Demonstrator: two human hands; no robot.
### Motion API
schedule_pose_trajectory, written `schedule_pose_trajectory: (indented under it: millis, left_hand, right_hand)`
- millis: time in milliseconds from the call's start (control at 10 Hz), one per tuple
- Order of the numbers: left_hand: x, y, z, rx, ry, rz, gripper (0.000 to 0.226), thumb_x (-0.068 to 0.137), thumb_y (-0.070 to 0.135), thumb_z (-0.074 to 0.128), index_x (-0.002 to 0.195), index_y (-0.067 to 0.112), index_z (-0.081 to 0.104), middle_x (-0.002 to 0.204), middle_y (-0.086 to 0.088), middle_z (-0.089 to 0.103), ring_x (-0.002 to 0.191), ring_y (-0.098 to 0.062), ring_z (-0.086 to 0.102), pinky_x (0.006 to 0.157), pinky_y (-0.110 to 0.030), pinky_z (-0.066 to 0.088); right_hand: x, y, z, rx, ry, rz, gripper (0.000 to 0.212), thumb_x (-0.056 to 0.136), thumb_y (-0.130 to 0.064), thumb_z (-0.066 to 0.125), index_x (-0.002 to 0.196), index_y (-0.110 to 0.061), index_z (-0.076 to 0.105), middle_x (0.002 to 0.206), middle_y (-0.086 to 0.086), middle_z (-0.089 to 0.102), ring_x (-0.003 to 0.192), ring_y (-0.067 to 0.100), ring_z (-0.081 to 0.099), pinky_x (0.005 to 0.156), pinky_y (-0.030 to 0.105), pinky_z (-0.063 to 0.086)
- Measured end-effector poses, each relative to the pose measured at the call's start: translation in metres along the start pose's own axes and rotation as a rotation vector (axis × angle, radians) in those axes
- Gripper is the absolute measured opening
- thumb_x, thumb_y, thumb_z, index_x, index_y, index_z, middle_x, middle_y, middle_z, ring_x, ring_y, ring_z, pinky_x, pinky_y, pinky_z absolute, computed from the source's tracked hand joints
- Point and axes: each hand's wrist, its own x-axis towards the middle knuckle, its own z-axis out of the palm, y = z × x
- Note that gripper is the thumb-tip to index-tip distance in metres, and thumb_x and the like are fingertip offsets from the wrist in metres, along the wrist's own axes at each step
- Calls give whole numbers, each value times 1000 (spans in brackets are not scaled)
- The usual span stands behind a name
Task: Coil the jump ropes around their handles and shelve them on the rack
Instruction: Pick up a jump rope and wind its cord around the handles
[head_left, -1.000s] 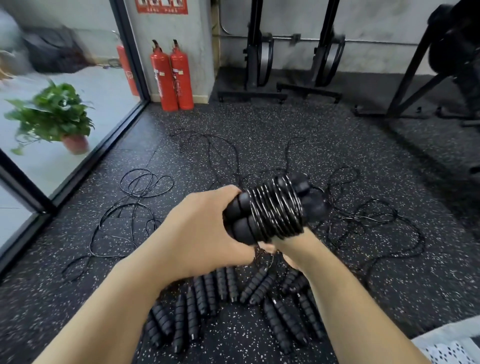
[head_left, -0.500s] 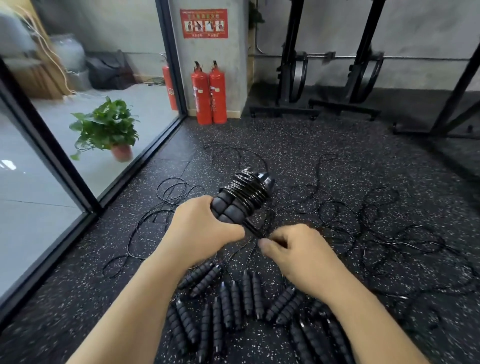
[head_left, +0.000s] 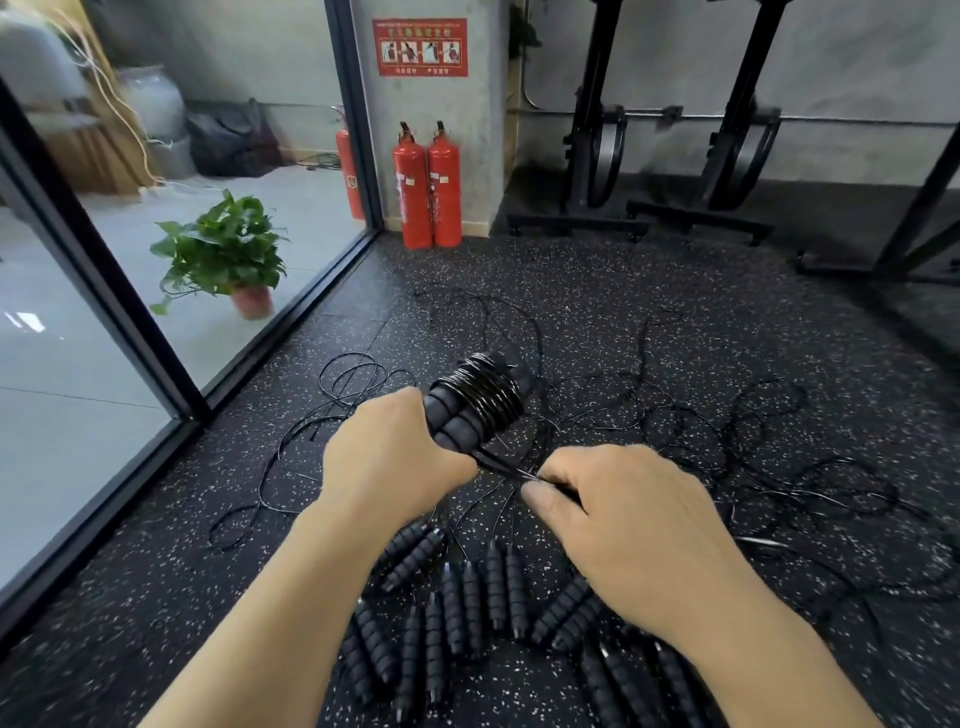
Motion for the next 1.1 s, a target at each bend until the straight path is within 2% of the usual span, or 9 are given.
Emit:
schedule_pose_trajectory:
  millis: [200, 400, 500, 600, 700, 800, 900, 1000, 1100]
  left_hand:
    - [-15, 18, 2, 327, -22, 293, 33, 72, 44, 65, 89, 27, 42, 83, 8, 52, 83, -20, 59, 55, -29, 30]
    - [-29, 37, -2, 397, -118, 589, 25, 81, 43, 58, 93, 34, 37, 88, 11, 43, 103, -15, 52, 69, -30, 38]
    - [-34, 43, -4, 431, -197, 717, 16, 82, 41, 54, 91, 33, 44, 90, 12, 43, 105, -14, 45, 89, -32, 41]
    - [-35, 41, -4, 397, -256, 780, 16, 77, 39, 57, 85, 30, 46, 86, 14, 43, 100, -10, 37, 94, -35, 35]
    - [-36, 38, -1, 270, -305, 830, 27, 66, 41, 67, 77, 29, 46, 81, 15, 47, 94, -10, 36, 92, -35, 30]
    - [-40, 39, -1, 125, -357, 866, 37, 58, 37, 74, 71, 26, 41, 77, 12, 47, 90, -8, 38, 92, -33, 27]
    - [-46, 47, -7, -114, -414, 860, 37, 56, 27, 77, 67, 22, 41, 73, 3, 51, 79, -11, 47, 91, -28, 31]
    - [-46, 50, -11, -254, -476, 798, 30, 57, 24, 75, 73, 24, 49, 77, 4, 57, 75, -12, 54, 69, -19, 35]
    - [-45, 48, -12, -341, -509, 653, 30, 60, 15, 75, 76, 26, 52, 65, 12, 54, 54, -3, 48, 50, -15, 34]
  right_hand:
    - [9, 11, -11, 82, 114, 19, 43, 91, -57, 46, 73, -20, 57, 55, -6, 50, 59, 12, 49, 63, 31, 43]
    - [19, 34, -6, 70, 135, 25, 57, 86, -67, 48, 63, -15, 55, 54, -4, 51, 61, 13, 53, 60, 31, 42]
    - [20, 47, -5, 73, 64, 35, 56, 79, -73, 51, 61, -20, 56, 54, -7, 52, 62, 9, 52, 64, 31, 43]
    - [22, 61, -1, 228, 3, 48, 56, 71, -72, 60, 57, -18, 55, 49, -9, 51, 52, 6, 46, 60, 32, 42]
    - [22, 68, 1, 533, -66, 33, 57, 71, -63, 64, 47, -17, 42, 43, -10, 35, 43, 7, 30, 49, 27, 28]
    - [19, 75, 0, 751, -180, 102, 52, 74, -56, 62, 47, -18, 39, 48, -3, 30, 44, 10, 24, 44, 22, 21]
    - [21, 81, 7, 884, -234, 167, 71, 72, -62, 60, 55, 6, 48, 52, 9, 45, 47, 15, 37, 49, 20, 34]
    - [25, 78, 15, 1034, -294, 191, 74, 79, -56, 58, 67, 17, 54, 55, 11, 53, 45, 16, 46, 48, 20, 37]
    - [28, 70, 27, 1209, -293, 231, 56, 98, -20, 47, 43, -18, 58, 43, -11, 50, 37, 0, 45, 47, 14, 40]
